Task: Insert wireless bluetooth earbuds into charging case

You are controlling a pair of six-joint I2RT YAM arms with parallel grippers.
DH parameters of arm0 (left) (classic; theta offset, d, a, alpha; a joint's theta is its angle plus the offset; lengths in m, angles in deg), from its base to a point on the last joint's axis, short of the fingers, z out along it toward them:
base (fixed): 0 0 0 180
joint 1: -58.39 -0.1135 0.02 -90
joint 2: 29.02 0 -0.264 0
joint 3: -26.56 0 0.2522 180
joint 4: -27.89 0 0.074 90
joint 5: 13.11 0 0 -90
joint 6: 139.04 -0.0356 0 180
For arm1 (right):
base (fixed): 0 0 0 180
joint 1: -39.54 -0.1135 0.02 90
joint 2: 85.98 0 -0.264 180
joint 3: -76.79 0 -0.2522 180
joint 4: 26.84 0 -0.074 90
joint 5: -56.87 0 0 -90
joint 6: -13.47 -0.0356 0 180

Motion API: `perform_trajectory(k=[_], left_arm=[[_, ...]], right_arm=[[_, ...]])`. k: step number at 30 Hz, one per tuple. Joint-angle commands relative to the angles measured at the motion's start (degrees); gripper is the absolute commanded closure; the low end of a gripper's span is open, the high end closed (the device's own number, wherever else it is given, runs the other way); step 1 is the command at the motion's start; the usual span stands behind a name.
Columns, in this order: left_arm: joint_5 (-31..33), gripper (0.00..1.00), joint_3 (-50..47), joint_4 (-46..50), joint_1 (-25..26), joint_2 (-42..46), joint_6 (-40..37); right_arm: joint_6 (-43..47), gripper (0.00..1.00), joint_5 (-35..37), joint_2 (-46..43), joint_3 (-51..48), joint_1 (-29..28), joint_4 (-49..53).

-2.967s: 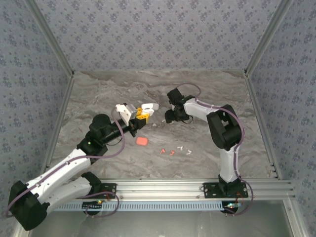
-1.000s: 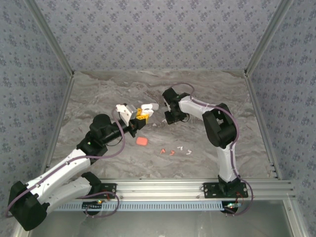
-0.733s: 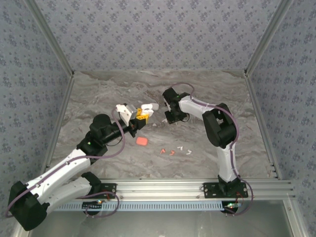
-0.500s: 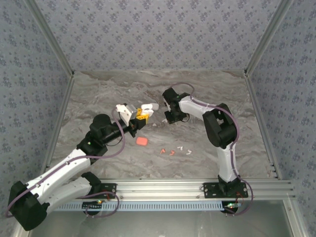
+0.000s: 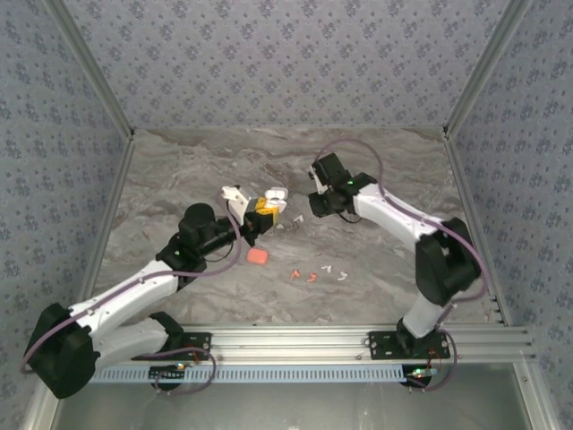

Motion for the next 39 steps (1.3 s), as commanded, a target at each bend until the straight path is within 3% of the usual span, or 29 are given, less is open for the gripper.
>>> perform_trajectory(k=[1,14,24,39], left_arm=[[-2.3,1.0,1.1,-7.1,0.3,-2.3,3.6],[-6.0,1.0,5.1,-16.0,1.0,-10.4,8.3],[-7.5,1.0,6.9,-20.4,2.7,-12.3,9.0],[-8.4,1.0,8.3,-23.4,3.1,-13.4,11.1]], right_arm=[[-2.2,0.72,-0.6,-8.4,-3.6,0.2,-6.3],[-4.3,0.71,-11.5,-32.2,-14.3,0.2,-27.2],[-7.7,0.71,-15.1,-35.3,-16.9,-1.5,-36.7],[-8.8,0.71,-16.2,-35.1,-18.4,-3.8,-37.0]])
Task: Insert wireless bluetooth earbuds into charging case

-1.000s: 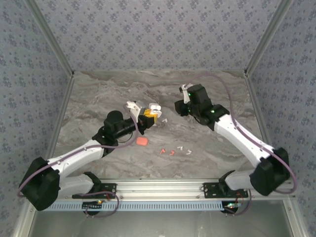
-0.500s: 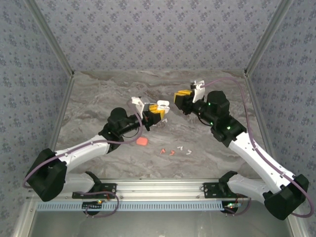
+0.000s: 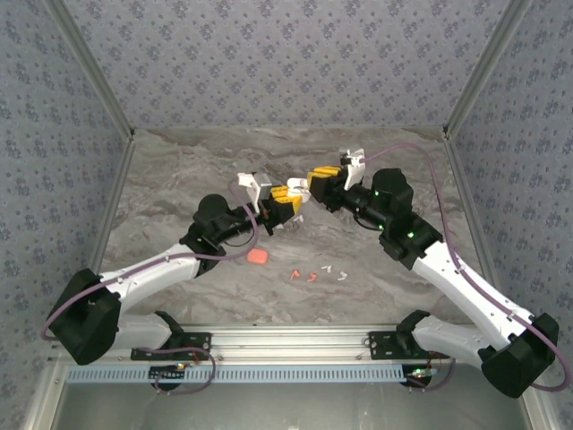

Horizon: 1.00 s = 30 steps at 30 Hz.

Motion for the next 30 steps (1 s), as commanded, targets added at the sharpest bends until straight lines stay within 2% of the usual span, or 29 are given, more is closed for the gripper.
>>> perform_trajectory(k=[1,19,30], left_arm=[[-1.3,1.0,2.6,-4.2,0.4,-0.8,1.2],[-2.1,1.0,3.4,-5.8,0.5,-2.1,2.6],[0.6,1.0,2.7,-7.0,0.6,-2.3,2.6]], right_arm=[[-0.9,0.71,-0.6,-0.5,-0.8,-0.5,-1.5],[-0.8,0.71,-1.1,0.7,-1.5,-0.8,-1.9],[-1.7,0.7,-2.5,0.1,-1.4,-0.8,-0.1]])
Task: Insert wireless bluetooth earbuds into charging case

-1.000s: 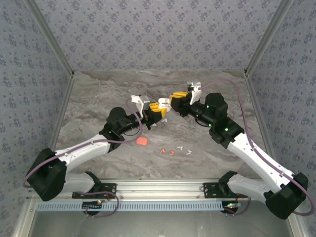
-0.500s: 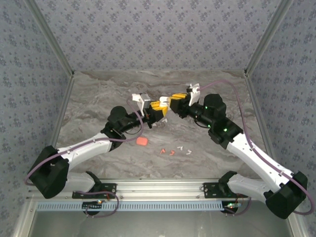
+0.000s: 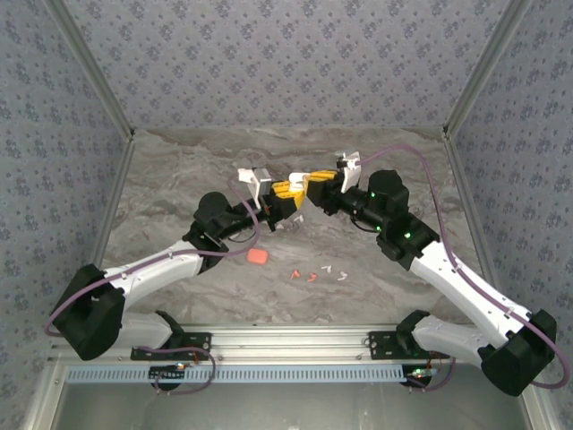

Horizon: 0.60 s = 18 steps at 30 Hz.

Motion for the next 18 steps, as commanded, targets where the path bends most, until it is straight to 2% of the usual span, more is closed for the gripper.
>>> perform_trajectory(k=[1,6,10,18], left_arm=[[1.1,1.0,1.1,-3.7,0.6,-0.5,0.5],[0.9,1.0,1.3,-4.0,0.6,-1.0,0.6],[0.8,1.0,1.2,-4.1,0.6,-1.1,0.6],[2.2,1.0,0.2,-3.0,0.7,0.0,-0.7]], right_arm=[[-1.2,0.7,-1.4,-0.4,-0.4,-0.3,0.5],[-1.4,0.63,-1.6,0.2,1.3,-0.3,2.9],[-1.5,0.52,-3.5,0.0,3.3,0.4,4.1],[-3.2,0.31,-7.0,-3.9,6.4,6.5,8.3]])
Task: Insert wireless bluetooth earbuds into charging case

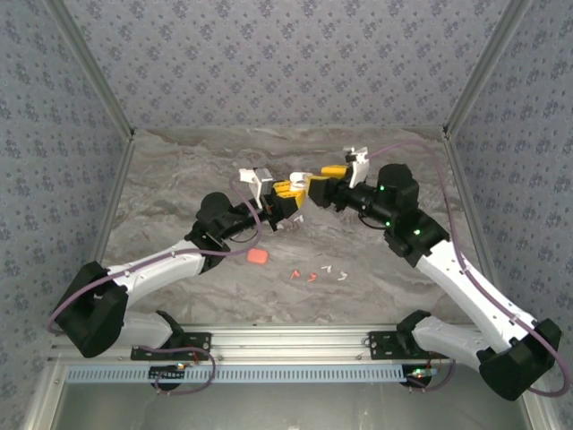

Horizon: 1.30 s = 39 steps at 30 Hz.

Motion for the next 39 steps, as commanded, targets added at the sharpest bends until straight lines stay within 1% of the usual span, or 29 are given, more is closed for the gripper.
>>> perform_trajectory(k=[1,4,9,14,17,21,24,29,33,39], left_arm=[[1.3,1.0,0.1,-2.0,0.4,1.3,-1.0],[2.3,1.0,-0.3,-0.4,0.3,2.2,-2.3],[4.9,1.0,-1.3,4.4,0.3,5.8,-6.0],[8.6,1.0,-2.7,11.1,0.4,11.7,-10.6],[10.5,1.0,-3.5,14.7,0.4,15.5,-12.8],[12.5,1.0,-4.2,19.2,0.4,19.3,-14.9],[13.8,1.0,-5.3,20.3,0.4,21.3,-15.4],[14.9,1.0,-6.2,21.7,0.3,23.3,-15.8],[15.4,1.0,-6.6,22.6,0.4,24.6,-15.9],[15.7,1.0,-6.9,23.0,0.3,25.0,-15.7]], right_arm=[[-1.2,0.29,-2.8,-2.4,3.0,2.5,3.2],[-0.8,0.25,-2.6,-2.7,3.7,4.2,6.6],[0.6,0.24,1.6,-1.1,3.3,5.6,12.6],[0.0,0.24,4.8,3.5,1.2,6.1,14.8],[-0.5,0.28,5.3,9.0,1.4,6.0,16.6],[-0.7,0.31,7.7,19.1,3.6,5.1,20.5],[0.6,0.35,9.5,26.8,6.3,3.7,22.4],[2.5,0.43,11.7,37.4,10.0,1.2,21.5],[3.1,0.49,12.1,43.2,13.6,0.8,20.7],[3.6,0.53,10.8,48.6,16.8,0.4,20.1]])
